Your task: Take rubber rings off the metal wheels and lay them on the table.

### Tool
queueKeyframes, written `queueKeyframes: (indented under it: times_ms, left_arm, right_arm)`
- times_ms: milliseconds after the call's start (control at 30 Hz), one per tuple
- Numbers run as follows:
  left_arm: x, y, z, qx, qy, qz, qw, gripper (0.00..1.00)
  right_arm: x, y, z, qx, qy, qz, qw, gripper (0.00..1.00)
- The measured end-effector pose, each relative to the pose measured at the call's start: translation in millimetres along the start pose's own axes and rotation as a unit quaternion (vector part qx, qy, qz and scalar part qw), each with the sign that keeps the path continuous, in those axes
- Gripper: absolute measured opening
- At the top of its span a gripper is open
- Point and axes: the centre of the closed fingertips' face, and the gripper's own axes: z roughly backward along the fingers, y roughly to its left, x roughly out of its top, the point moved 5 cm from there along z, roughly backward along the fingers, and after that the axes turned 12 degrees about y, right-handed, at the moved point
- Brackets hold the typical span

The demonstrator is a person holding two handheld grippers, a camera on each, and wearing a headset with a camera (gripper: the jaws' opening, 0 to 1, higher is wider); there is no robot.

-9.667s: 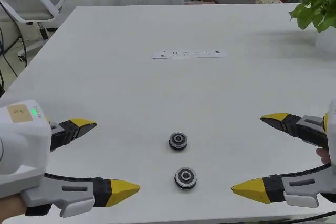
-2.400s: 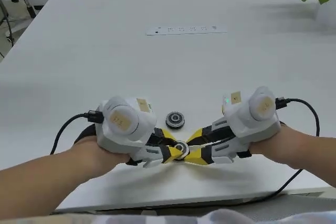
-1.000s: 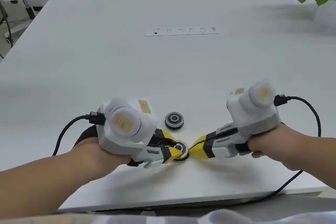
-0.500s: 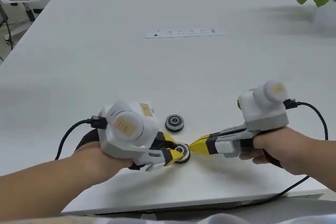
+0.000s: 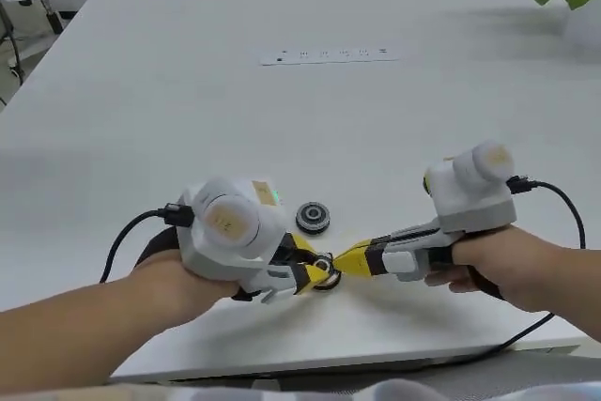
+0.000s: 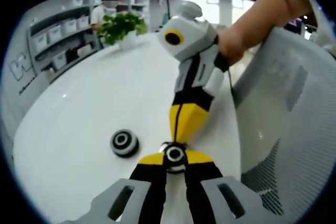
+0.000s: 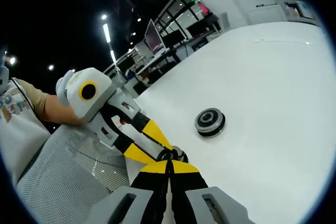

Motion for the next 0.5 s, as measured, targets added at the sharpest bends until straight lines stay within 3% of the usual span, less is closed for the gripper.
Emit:
queueKeyframes:
  times_ms: [200, 300, 367, 500]
  left_arm:
    - [0.0, -0.1, -0.2, -0.001, -0.001, -0.002, 1.0000, 0.12]
    - [1.2, -0.6, -0.6, 0.000, -0.003, -0.008, 1.0000, 0.12]
    - [1.4, -0.9, -0.4, -0.001, -0.005, -0.006, 1.0000, 0.12]
    - [1.3, -1.0, -0.3, -0.001, -0.008, -0.003, 1.0000, 0.12]
  right_arm:
    - [0.4, 3.4, -3.1, 0.013, 0.002, 0.005, 0.9999, 0.00]
    - [8.4, 12.4, -2.8, 0.040, -0.008, 0.010, 0.9991, 0.00]
    - [10.0, 11.4, -3.3, 0.023, -0.001, 0.034, 0.9992, 0.00]
    - [4.0, 4.9, -0.6, 0.020, -0.001, 0.027, 0.9994, 0.00]
